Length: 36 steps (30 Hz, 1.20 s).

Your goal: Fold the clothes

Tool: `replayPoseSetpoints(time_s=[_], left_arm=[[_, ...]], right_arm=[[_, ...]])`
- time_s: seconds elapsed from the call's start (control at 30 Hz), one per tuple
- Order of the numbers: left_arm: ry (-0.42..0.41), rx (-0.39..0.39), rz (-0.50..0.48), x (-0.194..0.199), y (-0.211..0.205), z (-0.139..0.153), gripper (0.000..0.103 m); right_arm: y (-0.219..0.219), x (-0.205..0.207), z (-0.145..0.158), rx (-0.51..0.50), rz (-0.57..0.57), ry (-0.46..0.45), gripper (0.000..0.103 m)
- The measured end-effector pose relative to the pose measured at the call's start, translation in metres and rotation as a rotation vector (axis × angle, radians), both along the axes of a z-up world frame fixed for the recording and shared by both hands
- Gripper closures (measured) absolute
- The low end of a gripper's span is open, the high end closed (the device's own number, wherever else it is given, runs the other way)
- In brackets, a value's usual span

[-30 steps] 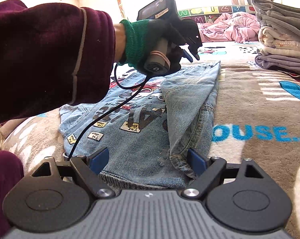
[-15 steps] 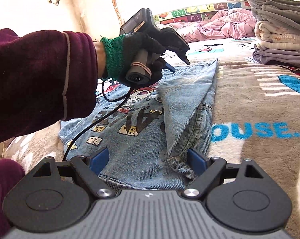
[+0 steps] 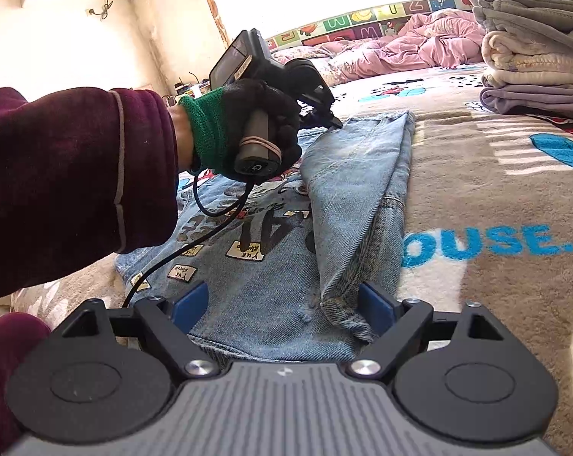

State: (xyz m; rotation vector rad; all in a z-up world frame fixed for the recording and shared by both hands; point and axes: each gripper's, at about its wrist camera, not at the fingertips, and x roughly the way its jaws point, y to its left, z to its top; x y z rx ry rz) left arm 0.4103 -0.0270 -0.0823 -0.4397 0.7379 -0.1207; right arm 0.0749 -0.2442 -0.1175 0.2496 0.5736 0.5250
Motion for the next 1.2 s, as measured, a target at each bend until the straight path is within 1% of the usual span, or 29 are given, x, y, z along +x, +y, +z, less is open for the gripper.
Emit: replayPoseSetpoints(time_s=[0.07,0.1,0.13,0.17,0.2,0.27,0.33,0.37,0.4,0.47,0.57,0.63,0.67,0.7,0.8,0.9,1.0,1.1,1.2], left_arm=[[0.039,0.024,-0.027,0.005,-0.003,-0.001,0.103],[0.042,0.055,-0.026,0.005,-0.005,0.002,0.098],[0.017,0.13,-0.023,0.001,-0.011,0.01,0.093],[-0.026,0.212,-0.036,-0.005,-0.02,0.02,0.087],[-0.058,0.274,-0.068,-0.011,-0.03,0.029,0.087],[-0.084,0.3,-0.166,-0.023,-0.049,0.04,0.087],[-0.072,0.255,-0.281,-0.028,-0.068,0.044,0.083],[-0.062,0.254,-0.33,-0.03,-0.082,0.044,0.081],[-0.047,0.261,-0.356,-0.03,-0.094,0.042,0.081],[-0.011,0.3,-0.389,-0.026,-0.112,0.033,0.08],[0.032,0.362,-0.374,-0.018,-0.125,0.017,0.08],[0.037,0.361,-0.348,-0.016,-0.126,0.014,0.081],[0.039,0.359,-0.336,-0.015,-0.126,0.012,0.086],[0.041,0.351,-0.326,-0.014,-0.126,0.012,0.097],[0.041,0.328,-0.31,-0.014,-0.124,0.013,0.103],[0.031,0.297,-0.286,-0.015,-0.121,0.017,0.103],[0.02,0.267,-0.249,-0.013,-0.117,0.02,0.103],[0.019,0.242,-0.205,-0.009,-0.115,0.02,0.103],[0.031,0.257,-0.197,-0.007,-0.118,0.013,0.103]], right_arm=[[0.0,0.0,0.0,0.0,-0.003,-0.001,0.019],[0.0,-0.001,0.0,-0.003,-0.003,-0.003,0.019],[0.0,-0.001,0.001,-0.005,-0.004,-0.004,0.019],[0.0,-0.001,0.001,-0.005,-0.004,-0.005,0.019],[0.0,-0.001,0.001,-0.005,-0.005,-0.005,0.019],[0.0,-0.001,0.001,-0.004,-0.007,-0.006,0.019],[0.001,-0.001,0.002,-0.007,-0.009,-0.006,0.019],[0.001,-0.001,0.002,-0.01,-0.01,-0.008,0.019],[0.001,-0.001,0.003,-0.012,-0.012,-0.01,0.019],[0.002,-0.002,0.003,-0.018,-0.015,-0.014,0.019],[0.0,-0.002,0.005,-0.024,-0.023,-0.021,0.019],[-0.001,-0.003,0.005,-0.026,-0.03,-0.025,0.019],[-0.003,-0.002,0.005,-0.024,-0.036,-0.025,0.019],[-0.004,-0.002,0.005,-0.023,-0.042,-0.025,0.019],[-0.006,0.001,0.003,-0.012,-0.033,-0.009,0.018],[0.0,-0.001,0.002,-0.038,-0.003,-0.017,0.018],[0.004,-0.001,0.0,-0.06,0.011,-0.004,0.018],[0.001,0.0,0.0,-0.039,0.004,0.006,0.018],[-0.002,0.0,0.0,-0.017,-0.001,0.016,0.018]])
